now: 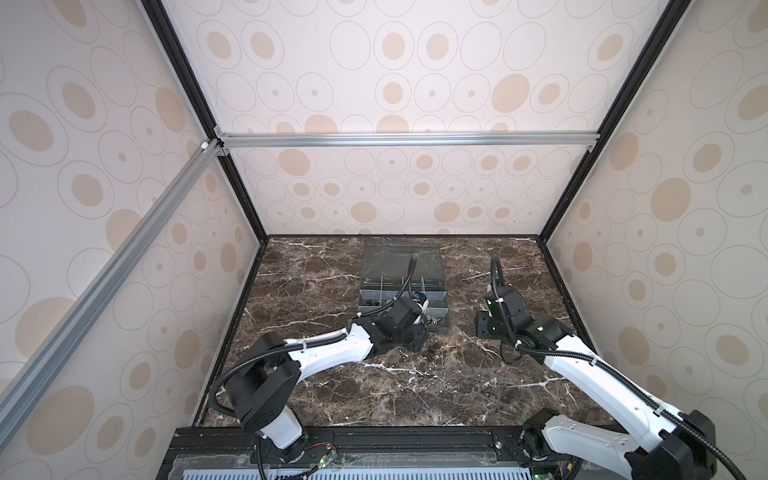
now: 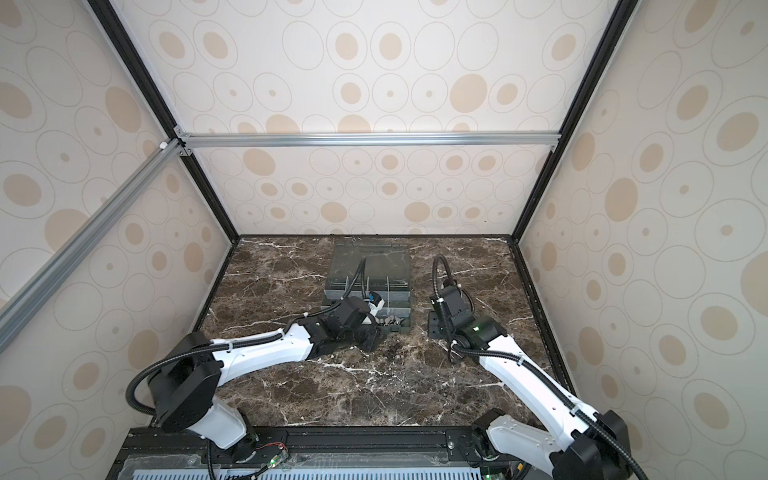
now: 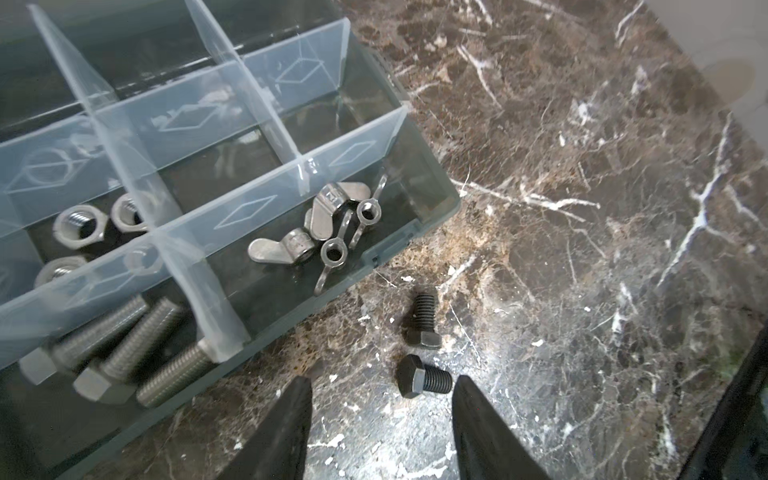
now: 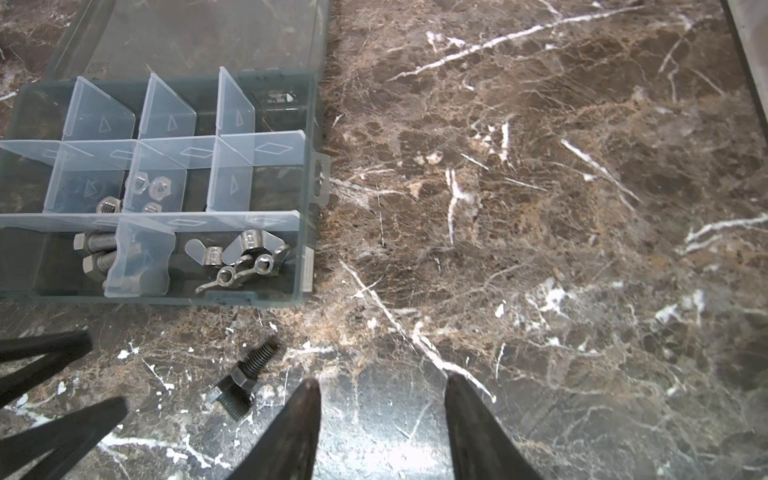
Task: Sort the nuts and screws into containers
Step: 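Withdraw the right gripper while the left gripper reaches toward the black bolts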
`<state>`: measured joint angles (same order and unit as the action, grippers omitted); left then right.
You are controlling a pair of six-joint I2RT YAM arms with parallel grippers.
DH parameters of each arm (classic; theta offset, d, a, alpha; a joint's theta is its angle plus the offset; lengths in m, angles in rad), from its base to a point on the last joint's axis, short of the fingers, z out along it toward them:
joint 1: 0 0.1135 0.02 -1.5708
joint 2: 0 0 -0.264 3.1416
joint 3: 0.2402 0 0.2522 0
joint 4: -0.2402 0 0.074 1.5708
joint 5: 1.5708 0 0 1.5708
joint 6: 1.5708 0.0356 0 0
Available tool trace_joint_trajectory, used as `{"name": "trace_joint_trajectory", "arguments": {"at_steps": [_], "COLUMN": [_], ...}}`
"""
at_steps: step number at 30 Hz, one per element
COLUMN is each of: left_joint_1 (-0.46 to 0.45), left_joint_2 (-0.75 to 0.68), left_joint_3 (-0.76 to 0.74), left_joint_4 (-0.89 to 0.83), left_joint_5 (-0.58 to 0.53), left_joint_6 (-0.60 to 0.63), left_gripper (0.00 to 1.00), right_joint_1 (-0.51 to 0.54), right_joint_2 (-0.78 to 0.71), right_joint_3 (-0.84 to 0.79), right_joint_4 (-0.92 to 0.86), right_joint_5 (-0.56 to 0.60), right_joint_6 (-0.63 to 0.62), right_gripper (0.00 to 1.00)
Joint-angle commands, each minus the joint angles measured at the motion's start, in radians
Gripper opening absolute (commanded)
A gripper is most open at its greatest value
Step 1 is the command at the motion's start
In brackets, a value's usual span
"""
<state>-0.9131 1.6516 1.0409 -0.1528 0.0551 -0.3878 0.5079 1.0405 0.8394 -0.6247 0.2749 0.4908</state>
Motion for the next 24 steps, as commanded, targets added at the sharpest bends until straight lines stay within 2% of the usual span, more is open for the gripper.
{"name": "trace_joint_trajectory", "arguments": {"at_steps": [1,8,24], "left_joint_1": [-0.039,-0.079,-0.098], "left_joint_2": [0.077,0.260,0.429], "left_joint_3": [0.110,0.293,0.451], "left_joint_4": [-0.119,-0.223,-0.346], "left_joint_5": [-0.024,-0.031,-0.114], "left_joint_6": [0.081,0.128,0.178], "left_gripper": [0.54,0.48,0.41], "right_joint_1": [-0.015,-0.027,-0.033], "right_joint_2": [-0.047,-0.081,-0.083], "right_joint_3": [-0.035,-0.068,-0.113], "right_joint_4": [-0.035,-0.045,-0.007], "right_joint_5": [0.034,0.020,0.002], "right_joint_6": [0.031,0.038,0.051], "right_gripper": [0.53,0.53,0.54]}}
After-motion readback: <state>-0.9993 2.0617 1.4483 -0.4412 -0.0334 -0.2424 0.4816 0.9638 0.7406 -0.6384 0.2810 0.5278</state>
